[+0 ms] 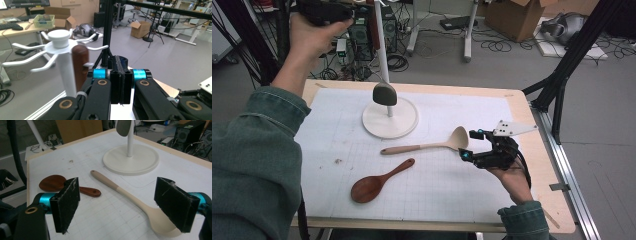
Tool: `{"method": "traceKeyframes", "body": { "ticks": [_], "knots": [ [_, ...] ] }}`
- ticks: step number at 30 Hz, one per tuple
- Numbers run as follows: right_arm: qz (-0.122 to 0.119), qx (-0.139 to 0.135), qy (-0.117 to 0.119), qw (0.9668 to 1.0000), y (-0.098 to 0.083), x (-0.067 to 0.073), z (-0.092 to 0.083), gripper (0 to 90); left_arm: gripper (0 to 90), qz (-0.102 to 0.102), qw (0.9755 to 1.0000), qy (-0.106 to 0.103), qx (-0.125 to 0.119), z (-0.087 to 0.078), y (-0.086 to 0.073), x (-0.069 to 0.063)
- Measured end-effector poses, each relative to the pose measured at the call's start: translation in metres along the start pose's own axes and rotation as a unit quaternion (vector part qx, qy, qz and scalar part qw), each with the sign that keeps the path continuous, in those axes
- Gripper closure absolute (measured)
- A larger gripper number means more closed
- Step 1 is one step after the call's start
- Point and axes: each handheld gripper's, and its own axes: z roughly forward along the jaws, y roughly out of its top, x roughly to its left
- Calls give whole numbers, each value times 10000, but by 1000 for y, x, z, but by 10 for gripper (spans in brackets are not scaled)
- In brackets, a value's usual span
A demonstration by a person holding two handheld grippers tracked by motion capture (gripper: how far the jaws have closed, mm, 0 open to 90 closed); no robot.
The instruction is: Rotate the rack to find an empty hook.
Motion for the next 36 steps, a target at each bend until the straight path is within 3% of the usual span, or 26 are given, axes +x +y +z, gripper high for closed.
{"method": "traceKeyframes", "body": {
  "ticks": [7,12,26,31,36],
  "knots": [
    [10,0,17,10000,0,1,-1,202,892,-144,9996,218,-50,9,-3,5],
    [14,-23,15,10000,0,0,-1,202,891,-264,9988,381,-137,8,-4,12],
    [11,31,52,10000,0,-1,3,202,890,-329,9975,584,-211,-2,-6,26],
    [-19,72,64,10000,1,-1,5,202,886,-308,9976,604,-164,-5,-7,28],
    [-17,104,11,9999,1,-3,6,202,861,-115,9990,423,-69,-6,-8,22]
  ]
}}
